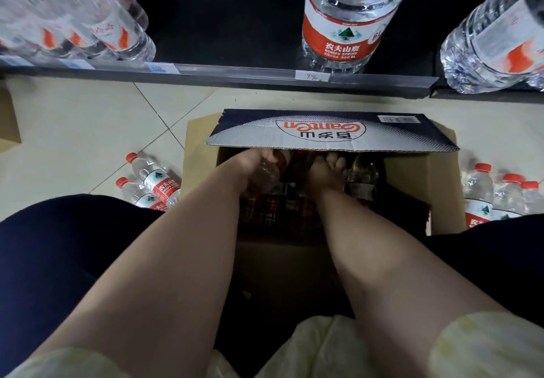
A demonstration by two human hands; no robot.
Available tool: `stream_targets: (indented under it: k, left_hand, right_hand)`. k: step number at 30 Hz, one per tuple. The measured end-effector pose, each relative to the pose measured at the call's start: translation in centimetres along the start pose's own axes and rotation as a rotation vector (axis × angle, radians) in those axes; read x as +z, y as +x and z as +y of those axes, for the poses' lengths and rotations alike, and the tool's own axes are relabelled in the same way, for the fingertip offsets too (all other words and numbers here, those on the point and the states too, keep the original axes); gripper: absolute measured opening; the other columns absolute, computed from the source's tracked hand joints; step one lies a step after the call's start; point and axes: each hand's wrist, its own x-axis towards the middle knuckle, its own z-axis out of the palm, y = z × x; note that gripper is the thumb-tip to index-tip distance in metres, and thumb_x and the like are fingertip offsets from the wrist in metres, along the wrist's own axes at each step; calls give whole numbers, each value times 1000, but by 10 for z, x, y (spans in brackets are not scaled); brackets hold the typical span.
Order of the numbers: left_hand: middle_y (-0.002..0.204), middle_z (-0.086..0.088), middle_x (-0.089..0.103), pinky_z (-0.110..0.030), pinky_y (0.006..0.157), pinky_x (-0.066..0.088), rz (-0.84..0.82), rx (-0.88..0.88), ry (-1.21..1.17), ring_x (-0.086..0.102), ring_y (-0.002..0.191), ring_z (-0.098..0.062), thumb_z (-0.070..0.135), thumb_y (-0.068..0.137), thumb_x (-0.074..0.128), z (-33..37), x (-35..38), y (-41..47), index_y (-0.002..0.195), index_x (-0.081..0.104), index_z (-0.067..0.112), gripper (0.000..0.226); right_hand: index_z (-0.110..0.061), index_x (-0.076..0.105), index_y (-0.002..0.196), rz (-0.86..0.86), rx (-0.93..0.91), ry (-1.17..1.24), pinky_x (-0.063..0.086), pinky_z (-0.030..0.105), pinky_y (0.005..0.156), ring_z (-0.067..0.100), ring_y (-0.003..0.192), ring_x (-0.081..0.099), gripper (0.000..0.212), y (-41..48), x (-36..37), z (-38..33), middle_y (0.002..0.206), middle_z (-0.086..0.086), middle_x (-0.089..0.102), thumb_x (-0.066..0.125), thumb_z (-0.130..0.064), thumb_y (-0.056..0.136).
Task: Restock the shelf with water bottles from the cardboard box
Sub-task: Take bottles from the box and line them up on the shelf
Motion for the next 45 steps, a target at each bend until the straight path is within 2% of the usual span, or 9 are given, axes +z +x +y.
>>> stream_targets:
  k: [3,6,10,15,21,27,32,37,45]
  left_hand:
    - [76,-12,64,-28,60,49,-23,-49,-90,61,65,-24,23,83,57,-5,-5,10,88,61,7,17]
    - [63,-11,66,-27,54,52,-36,-78,-115,64,52,-23,21,86,56,-5,-6,10,84,59,9,13]
    - [77,-13,62,-32,65,49,-75,-105,-85,59,68,-25,20,89,57,-9,-4,5,84,59,8,13]
    - [85,-18,66,-41,78,52,-76,-137,-72,63,78,-31,17,89,61,-26,4,-13,100,61,5,16]
    - [109,-17,67,-45,109,40,-127,-92,38,61,111,-32,22,87,66,-43,20,-41,126,57,3,45]
    - [57,-7,70,-28,54,54,-193,11,178,68,54,-20,13,91,62,-44,30,-100,85,63,10,7]
    - [96,-12,67,-41,105,43,-219,90,214,61,103,-28,17,88,66,-44,25,-133,82,66,11,9]
    - [80,-10,72,-31,70,56,-309,114,11,70,69,-22,18,89,64,-37,12,-162,92,64,8,10]
    - [83,-11,73,-28,56,59,-329,373,-86,71,66,-20,9,83,66,-4,-5,-198,98,66,1,18]
  right_hand:
    - [-9,46,138,-29,-69,-105,22,26,112,31,138,25,41,22,-2,-12,149,15,34,38,-13,97]
    - [-9,33,145,-14,10,-38,23,-7,81,19,137,33,47,21,1,-20,150,7,36,41,-15,99]
    - [-10,58,121,3,160,209,29,35,108,32,134,33,33,8,1,-16,134,11,54,50,-20,91]
    - [-9,36,129,12,203,700,44,30,89,30,116,55,69,-27,-23,5,127,12,55,78,-23,77]
    - [-15,35,137,-22,171,767,41,29,96,24,112,55,87,-70,-53,30,124,5,56,85,-22,66]
    - [-21,39,135,-33,79,814,42,35,98,22,111,52,87,-114,-105,36,115,0,55,84,-4,63]
    - [-26,45,118,39,-12,778,47,39,95,25,105,56,79,-133,-160,39,112,3,59,87,-3,54]
    - [-18,49,113,154,-116,857,49,37,89,24,99,60,70,-153,-216,36,97,-1,61,85,-2,55]
    - [-19,48,111,234,-258,963,51,41,88,16,94,63,70,-175,-278,18,102,-1,65,85,-9,53]
